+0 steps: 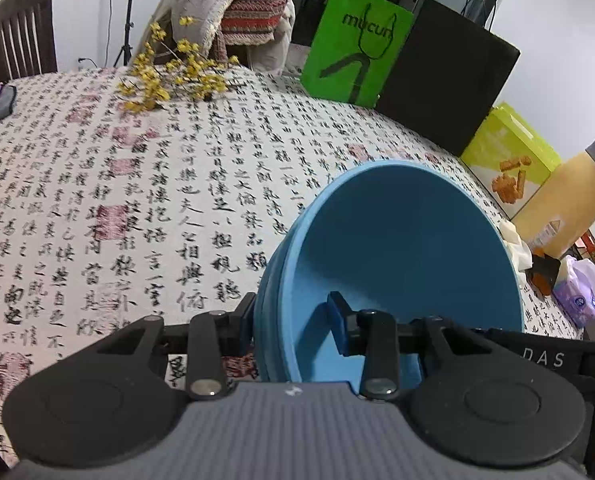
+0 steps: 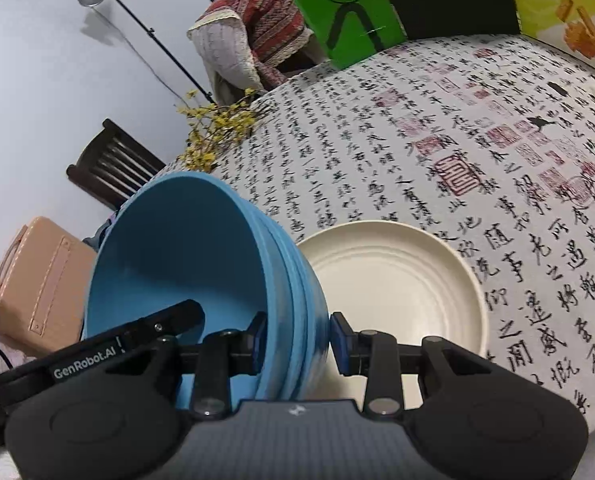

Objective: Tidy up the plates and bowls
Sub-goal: 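Carry the stacked blue bowls with both grippers toward the cream plates, then lower the stacked blue bowls onto the cream plate stack and open both grippers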

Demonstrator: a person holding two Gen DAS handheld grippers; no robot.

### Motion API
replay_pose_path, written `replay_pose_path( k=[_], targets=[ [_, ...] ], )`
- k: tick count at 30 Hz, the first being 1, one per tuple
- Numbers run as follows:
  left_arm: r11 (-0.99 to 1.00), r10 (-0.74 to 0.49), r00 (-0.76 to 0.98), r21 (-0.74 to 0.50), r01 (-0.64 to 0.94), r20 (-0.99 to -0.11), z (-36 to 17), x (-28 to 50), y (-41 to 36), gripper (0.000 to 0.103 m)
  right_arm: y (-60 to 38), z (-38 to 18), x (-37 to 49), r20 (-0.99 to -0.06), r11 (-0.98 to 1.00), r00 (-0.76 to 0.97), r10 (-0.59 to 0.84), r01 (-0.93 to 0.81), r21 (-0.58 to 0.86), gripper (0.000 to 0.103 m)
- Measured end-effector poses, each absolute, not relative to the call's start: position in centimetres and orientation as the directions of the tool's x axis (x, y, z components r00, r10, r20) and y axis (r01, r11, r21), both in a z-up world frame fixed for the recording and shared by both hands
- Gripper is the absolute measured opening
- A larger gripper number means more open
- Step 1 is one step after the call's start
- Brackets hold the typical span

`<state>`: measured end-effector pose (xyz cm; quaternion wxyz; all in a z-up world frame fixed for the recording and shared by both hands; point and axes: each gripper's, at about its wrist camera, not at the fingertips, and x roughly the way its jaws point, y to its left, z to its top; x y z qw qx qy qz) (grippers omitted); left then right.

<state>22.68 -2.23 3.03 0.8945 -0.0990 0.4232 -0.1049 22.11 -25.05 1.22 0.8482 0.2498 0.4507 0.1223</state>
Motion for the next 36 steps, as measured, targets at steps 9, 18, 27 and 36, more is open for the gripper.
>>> replay_pose_path(
  k=[9, 18, 27, 36],
  targets=[
    [0.956, -0.285, 0.594, -0.266, 0.121, -0.753, 2.0, 23.5, -4.1, 0.037, -26.9, 0.0, 22.4, -0.715, 0.841, 0.558, 0.421, 0.055, 0.538, 0.033],
    [0.956, -0.291, 0.566, -0.264, 0.131, -0.772, 1.1, 24.4, -5.2, 0.037, -28.1, -1.1, 22.9, -0.726, 0.836, 0.547, 0.417, 0.083, 0.543, 0.033],
    [0.952, -0.304, 0.536, -0.278, 0.131, -0.788, 0.3, 25.1, -5.6, 0.037, -29.0, -1.8, 23.5, -0.731, 0.829, 0.535, 0.425, 0.095, 0.552, 0.033],
    [0.948, -0.315, 0.532, -0.288, 0.137, -0.786, 0.2, 25.2, -5.7, 0.042, -29.3, -2.3, 24.0, -0.729, 0.826, 0.526, 0.439, 0.083, 0.557, 0.034]
  ],
)
